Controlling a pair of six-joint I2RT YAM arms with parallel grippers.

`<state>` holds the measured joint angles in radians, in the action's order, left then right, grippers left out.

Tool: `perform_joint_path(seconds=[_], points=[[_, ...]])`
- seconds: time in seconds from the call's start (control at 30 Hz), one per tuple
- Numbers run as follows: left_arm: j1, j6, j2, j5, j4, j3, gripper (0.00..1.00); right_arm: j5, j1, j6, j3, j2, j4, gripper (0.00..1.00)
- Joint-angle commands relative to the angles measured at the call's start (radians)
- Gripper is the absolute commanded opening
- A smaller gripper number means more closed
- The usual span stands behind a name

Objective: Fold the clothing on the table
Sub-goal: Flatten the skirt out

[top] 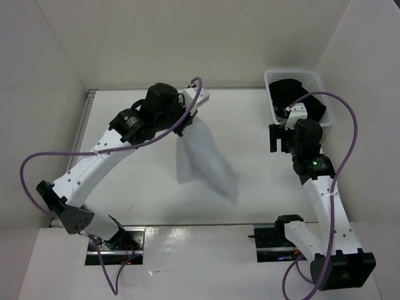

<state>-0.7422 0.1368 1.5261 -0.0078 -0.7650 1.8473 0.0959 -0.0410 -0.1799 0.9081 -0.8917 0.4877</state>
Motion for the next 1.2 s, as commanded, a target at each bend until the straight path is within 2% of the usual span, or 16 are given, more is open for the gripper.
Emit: perform_joint_path(seconds=[0.0,0.03,0.1,0.13,0.23,0.37,0.4,0.47,0.5,0.67,0.73,0.97,1.17], points=[[0.104,0.011,-0.115,-0.014,0.188,-0.308,0.03,-0.022,0.007,0.0,-0.003,0.016,-0.046,0.99],[0.166,0.011,-0.127,-0.005,0.229,-0.377,0.03,-0.031,0.007,0.0,-0.003,0.016,-0.046,0.99],[0.225,-0.011,-0.127,0.035,0.259,-0.548,0.05,-0.067,0.007,-0.012,-0.003,0.007,-0.046,0.99],[0.269,-0.011,-0.127,0.048,0.271,-0.592,0.05,-0.085,0.007,-0.012,-0.003,0.007,-0.037,0.99],[0.309,-0.02,-0.069,0.077,0.267,-0.696,0.05,-0.204,0.007,-0.046,0.008,-0.018,-0.009,0.99],[0.365,-0.04,0.015,0.101,0.178,-0.672,0.03,-0.435,0.007,-0.105,0.081,-0.143,0.072,0.99],[0.38,-0.052,0.025,0.091,0.144,-0.672,0.02,-0.487,-0.003,-0.125,0.101,-0.232,0.093,0.99],[0.392,-0.063,0.035,0.091,0.135,-0.66,0.0,-0.51,-0.048,-0.136,0.161,-0.33,0.141,0.99],[0.402,-0.063,0.035,0.091,0.135,-0.669,0.0,-0.534,-0.068,-0.159,0.198,-0.424,0.156,0.93],[0.42,-0.115,0.045,0.081,0.101,-0.681,0.0,-0.559,-0.183,-0.159,0.293,-0.634,0.176,0.89],[0.454,-0.115,0.045,0.095,0.089,-0.681,0.0,-0.585,-0.213,-0.147,0.343,-0.717,0.199,0.83],[0.561,-0.106,0.069,0.15,0.089,-0.694,0.0,-0.642,-0.397,-0.196,0.345,-0.803,0.218,0.79],[0.63,-0.106,0.069,0.181,0.089,-0.703,0.0,-0.668,-0.491,-0.228,0.345,-0.886,0.209,0.72]])
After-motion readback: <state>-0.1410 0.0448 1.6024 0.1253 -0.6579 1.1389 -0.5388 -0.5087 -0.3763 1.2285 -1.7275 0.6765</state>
